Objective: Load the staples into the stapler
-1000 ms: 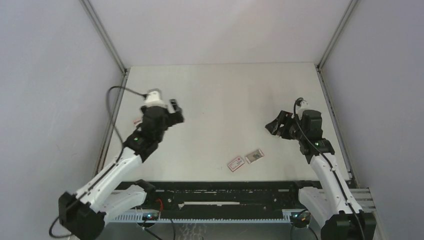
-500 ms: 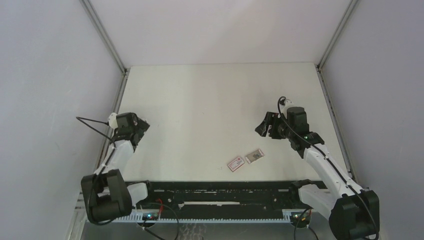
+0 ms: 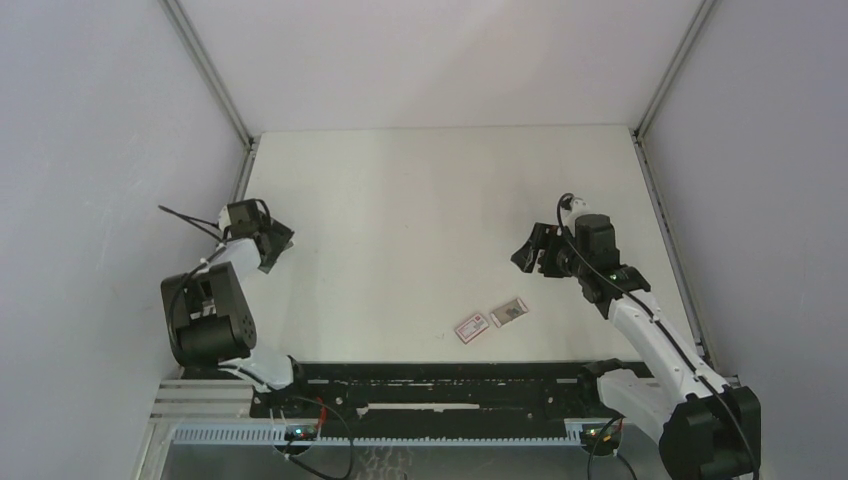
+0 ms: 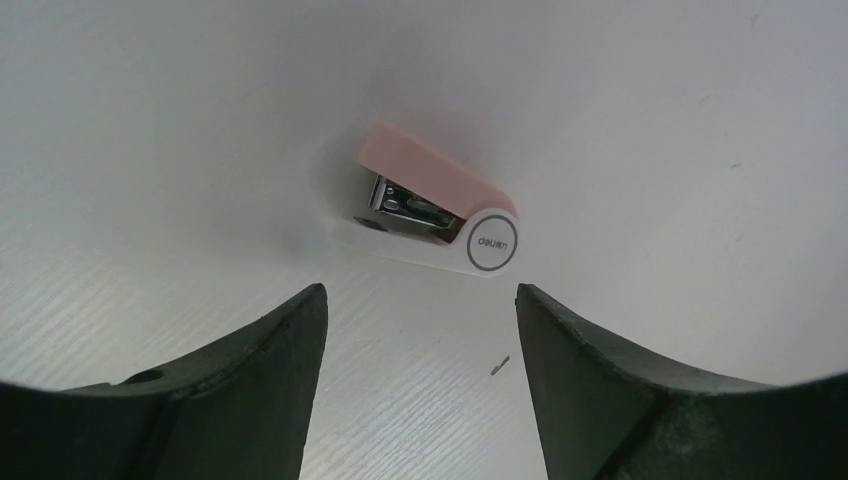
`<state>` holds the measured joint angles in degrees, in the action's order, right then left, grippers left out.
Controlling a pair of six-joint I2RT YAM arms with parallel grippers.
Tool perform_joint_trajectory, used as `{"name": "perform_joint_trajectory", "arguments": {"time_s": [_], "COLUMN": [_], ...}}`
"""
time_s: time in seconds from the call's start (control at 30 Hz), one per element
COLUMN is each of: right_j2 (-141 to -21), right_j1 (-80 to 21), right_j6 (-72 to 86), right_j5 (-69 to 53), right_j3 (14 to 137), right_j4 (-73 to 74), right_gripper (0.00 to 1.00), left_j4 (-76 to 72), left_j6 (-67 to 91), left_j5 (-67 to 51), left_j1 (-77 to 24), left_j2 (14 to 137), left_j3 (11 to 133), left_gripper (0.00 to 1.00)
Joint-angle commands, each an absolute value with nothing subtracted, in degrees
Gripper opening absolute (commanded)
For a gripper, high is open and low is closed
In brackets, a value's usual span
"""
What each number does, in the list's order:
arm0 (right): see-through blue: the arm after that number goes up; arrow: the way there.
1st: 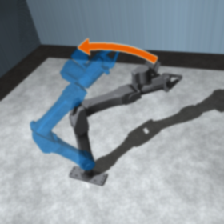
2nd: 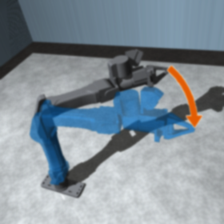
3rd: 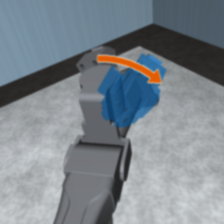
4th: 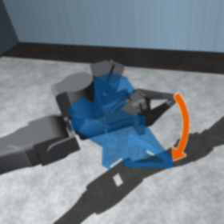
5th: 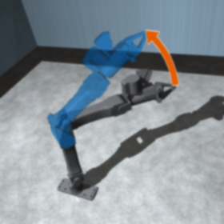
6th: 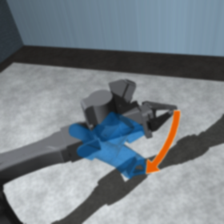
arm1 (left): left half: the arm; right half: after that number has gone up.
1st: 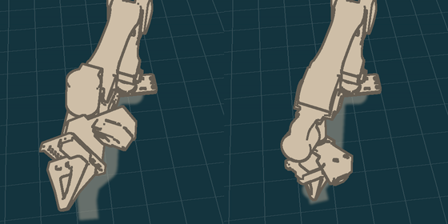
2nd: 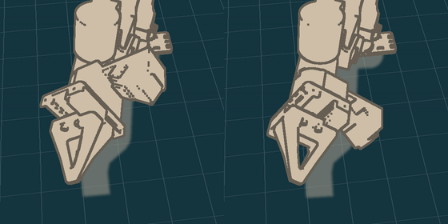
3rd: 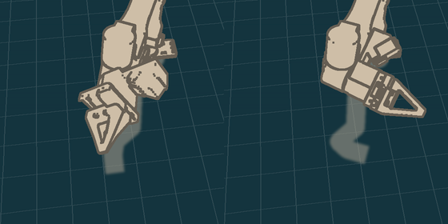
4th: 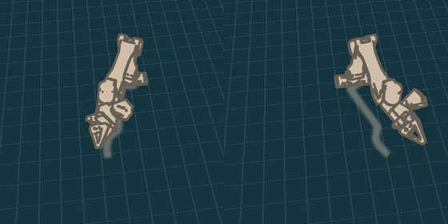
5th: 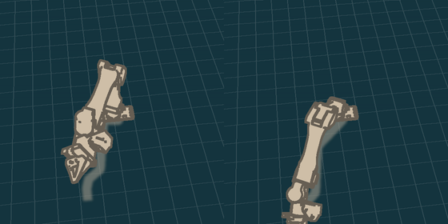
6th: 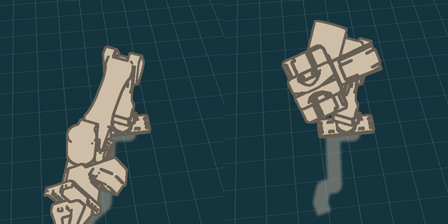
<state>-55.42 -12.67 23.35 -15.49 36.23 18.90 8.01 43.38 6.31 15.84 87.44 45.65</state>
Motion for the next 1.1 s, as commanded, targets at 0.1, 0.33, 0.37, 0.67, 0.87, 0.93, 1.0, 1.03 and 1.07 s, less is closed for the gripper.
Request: {"name": "perform_joint_trajectory", "arguments": {"time_s": [0.1, 0.33, 0.37, 0.67, 0.87, 0.93, 1.0, 1.03, 1.07], "right_j2": [-52.06, -51.20, -51.06, -49.97, -50.27, -50.21, -49.99, -49.91, -49.80], "right_j1": [-13.27, -13.35, -13.36, -13.45, -13.53, -13.61, -13.71, -13.75, -13.79], "right_j6": [23.98, 24.13, 24.27, 24.36, 24.92, 25.06, 25.18, 25.16, 25.24], "right_j5": [-13.87, -13.62, -13.58, -12.83, -13.23, -13.44, -13.61, -13.74, -13.81], "right_j3": [37.91, 37.73, 37.72, 37.72, 37.68, 37.64, 37.62, 37.47, 37.35], "right_j4": [18.75, 19.24, 19.44, 20.46, 20.11, 20.04, 19.98, 19.79, 19.71], "right_gripper": [0.70, 0.70, 0.70, 0.70, 0.70, 0.70, 0.70, 0.70, 0.70], "left_j4": [7.99, 10.93, 11.66, 15.66, 19.73, 20.41, 21.02, 21.85, 23.19], "left_j6": [40.99, 39.52, 38.99, 35.33, 33.01, 33.07, 33.28, 33.12, 32.74], "left_j5": [5.79, 5.15, 5.04, 7.37, 10.65, 11.66, 11.50, 11.43, 11.47], "left_j1": [16.00, 16.00, 16.02, 15.79, 14.34, 14.12, 14.06, 13.89, 13.60], "left_j2": [91.85, 99.04, 100.09, 101.07, 100.70, 100.71, 101.04, 101.57, 102.38], "left_j3": [53.48, 62.39, 63.84, 66.91, 67.12, 67.28, 67.98, 69.00, 70.31], "left_gripper": [0.73, 0.73, 0.73, 0.69, 0.64, 0.65, 0.65, 0.66, 0.66]}}
